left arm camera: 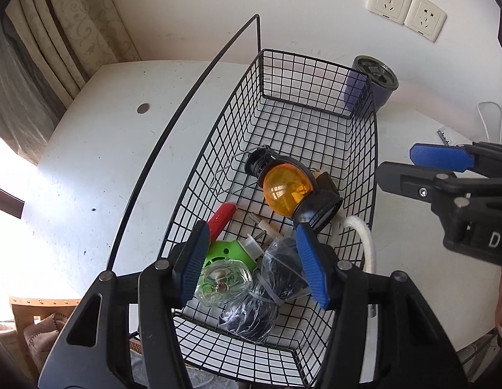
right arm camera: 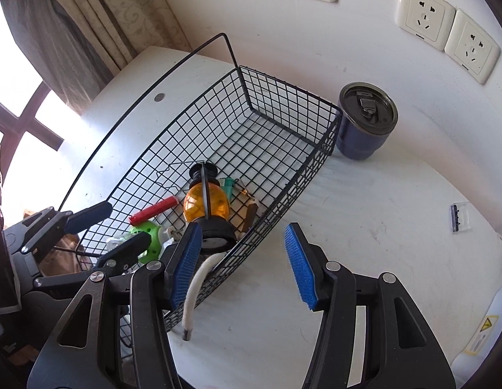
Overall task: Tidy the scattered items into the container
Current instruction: 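Open both tools to drop the lantern and red lighter into the basket, then move the right tool to the clear box of black parts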
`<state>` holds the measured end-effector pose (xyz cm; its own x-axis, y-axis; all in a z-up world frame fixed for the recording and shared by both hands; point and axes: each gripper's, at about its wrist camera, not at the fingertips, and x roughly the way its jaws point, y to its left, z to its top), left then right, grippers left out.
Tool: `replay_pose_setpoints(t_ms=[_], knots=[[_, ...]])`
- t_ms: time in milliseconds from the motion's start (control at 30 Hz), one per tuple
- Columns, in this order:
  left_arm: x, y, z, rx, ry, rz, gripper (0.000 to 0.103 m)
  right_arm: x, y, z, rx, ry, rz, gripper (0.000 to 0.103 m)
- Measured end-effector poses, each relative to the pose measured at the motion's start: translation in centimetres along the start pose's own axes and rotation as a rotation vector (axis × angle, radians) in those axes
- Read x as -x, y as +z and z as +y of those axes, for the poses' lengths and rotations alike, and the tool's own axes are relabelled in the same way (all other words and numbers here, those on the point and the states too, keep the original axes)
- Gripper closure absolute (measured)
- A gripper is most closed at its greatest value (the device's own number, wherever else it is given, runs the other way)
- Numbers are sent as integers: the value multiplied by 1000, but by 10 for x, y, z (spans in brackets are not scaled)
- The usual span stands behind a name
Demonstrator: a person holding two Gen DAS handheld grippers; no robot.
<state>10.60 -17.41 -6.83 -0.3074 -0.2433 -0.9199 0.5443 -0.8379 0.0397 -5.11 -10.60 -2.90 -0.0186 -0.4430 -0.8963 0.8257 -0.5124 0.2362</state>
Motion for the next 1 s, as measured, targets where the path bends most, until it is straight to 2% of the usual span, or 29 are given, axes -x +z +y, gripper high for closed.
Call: replay_pose_setpoints(t_ms=[300,1000], knots=[[3,15,-26,-56,-20,-17,52,10,-12,-39,-85,-30,-15,48],[-5,47,-126,-238,-118,-32,52,52,-53,-132,-302,-125,-64,48]])
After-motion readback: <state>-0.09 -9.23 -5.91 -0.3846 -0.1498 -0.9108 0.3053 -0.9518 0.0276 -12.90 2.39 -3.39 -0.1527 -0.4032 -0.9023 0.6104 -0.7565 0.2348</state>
